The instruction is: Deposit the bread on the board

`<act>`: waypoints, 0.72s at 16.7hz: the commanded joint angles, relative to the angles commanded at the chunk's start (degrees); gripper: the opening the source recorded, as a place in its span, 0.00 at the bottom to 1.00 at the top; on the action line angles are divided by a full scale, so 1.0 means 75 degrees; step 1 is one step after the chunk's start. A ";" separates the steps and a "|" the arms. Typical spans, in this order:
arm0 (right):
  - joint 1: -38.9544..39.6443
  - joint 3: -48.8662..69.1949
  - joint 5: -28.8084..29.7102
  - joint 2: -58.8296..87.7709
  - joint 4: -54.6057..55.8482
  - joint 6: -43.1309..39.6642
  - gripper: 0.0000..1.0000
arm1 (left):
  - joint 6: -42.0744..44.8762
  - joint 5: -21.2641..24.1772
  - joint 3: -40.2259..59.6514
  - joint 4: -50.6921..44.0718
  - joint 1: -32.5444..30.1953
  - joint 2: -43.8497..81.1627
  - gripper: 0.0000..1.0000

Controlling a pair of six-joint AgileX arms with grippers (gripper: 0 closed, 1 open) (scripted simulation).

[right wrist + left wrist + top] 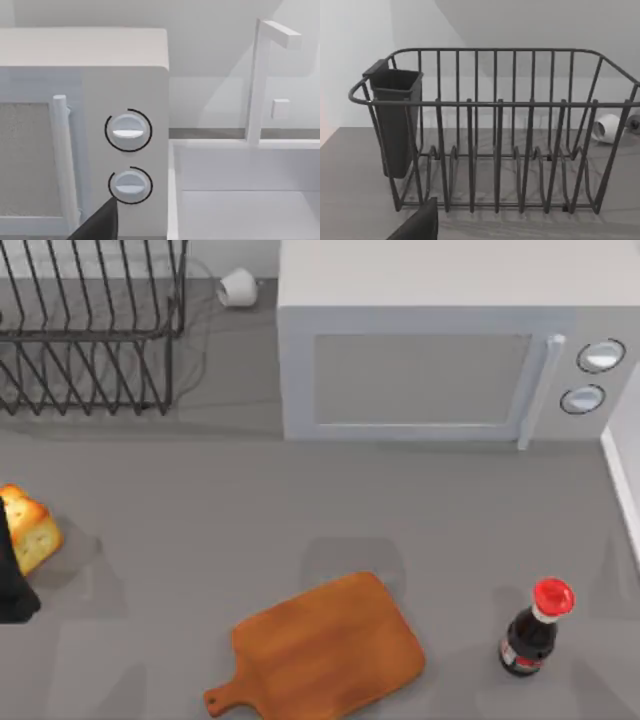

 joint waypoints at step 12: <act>0.0000 0.0000 0.0000 0.0000 0.0000 0.0000 1.00 | 0.1486 0.0011 0.2729 -0.2139 0.0092 0.3418 1.00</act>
